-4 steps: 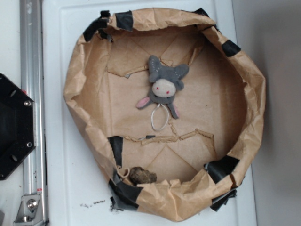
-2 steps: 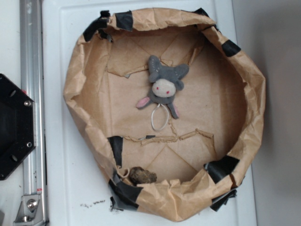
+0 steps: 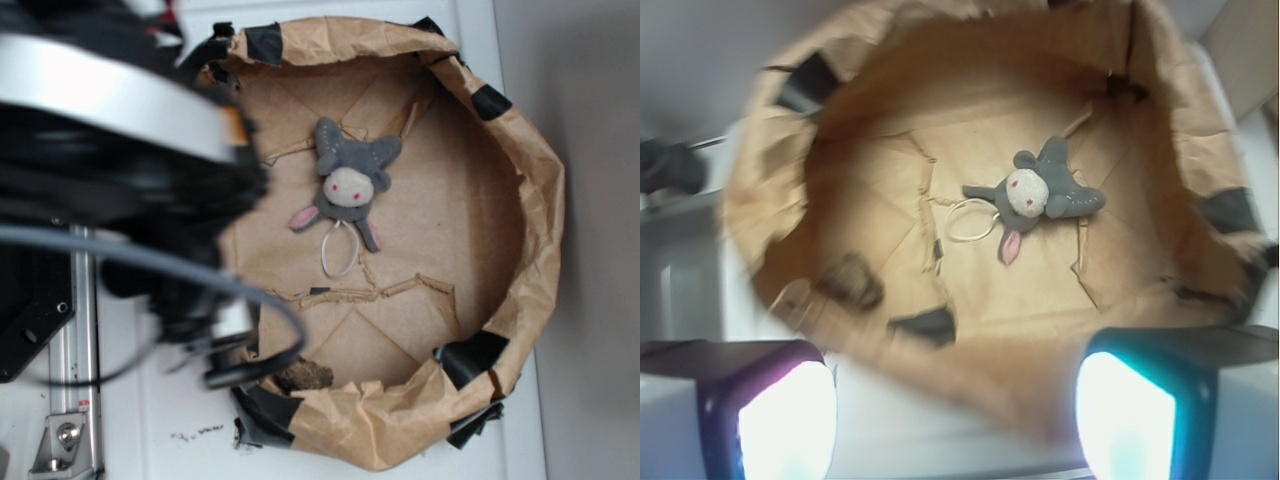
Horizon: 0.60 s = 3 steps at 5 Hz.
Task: Grab the gray animal.
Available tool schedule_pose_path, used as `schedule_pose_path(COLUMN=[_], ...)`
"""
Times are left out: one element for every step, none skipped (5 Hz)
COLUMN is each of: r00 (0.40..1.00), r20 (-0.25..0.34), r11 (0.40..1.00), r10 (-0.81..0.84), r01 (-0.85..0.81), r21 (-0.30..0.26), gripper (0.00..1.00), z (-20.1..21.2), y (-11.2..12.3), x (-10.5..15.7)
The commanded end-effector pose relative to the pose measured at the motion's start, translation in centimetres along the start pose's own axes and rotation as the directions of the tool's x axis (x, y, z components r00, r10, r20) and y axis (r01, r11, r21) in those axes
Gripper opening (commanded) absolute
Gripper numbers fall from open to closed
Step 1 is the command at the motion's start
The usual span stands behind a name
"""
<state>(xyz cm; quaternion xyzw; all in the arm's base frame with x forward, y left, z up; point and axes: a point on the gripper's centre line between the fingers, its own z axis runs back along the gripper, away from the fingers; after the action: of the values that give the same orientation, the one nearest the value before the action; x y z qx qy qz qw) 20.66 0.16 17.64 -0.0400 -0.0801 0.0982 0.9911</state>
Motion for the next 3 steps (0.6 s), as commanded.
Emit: schedule_pose_path(r00=[0.934,0.849,0.831], r20=[0.048,0.040,0.070], r11=[0.934,0.841,0.813], r10=[0.355,0.527,0.552], r01=[-0.357,-0.527,-0.556], r21=[0.038,0.123,0.175], gripper=[1.00,1.00,1.00], z=[-6.6,-11.1,-14.2], y=[1.7,3.6,4.8], x=[3.6,3.9,4.7])
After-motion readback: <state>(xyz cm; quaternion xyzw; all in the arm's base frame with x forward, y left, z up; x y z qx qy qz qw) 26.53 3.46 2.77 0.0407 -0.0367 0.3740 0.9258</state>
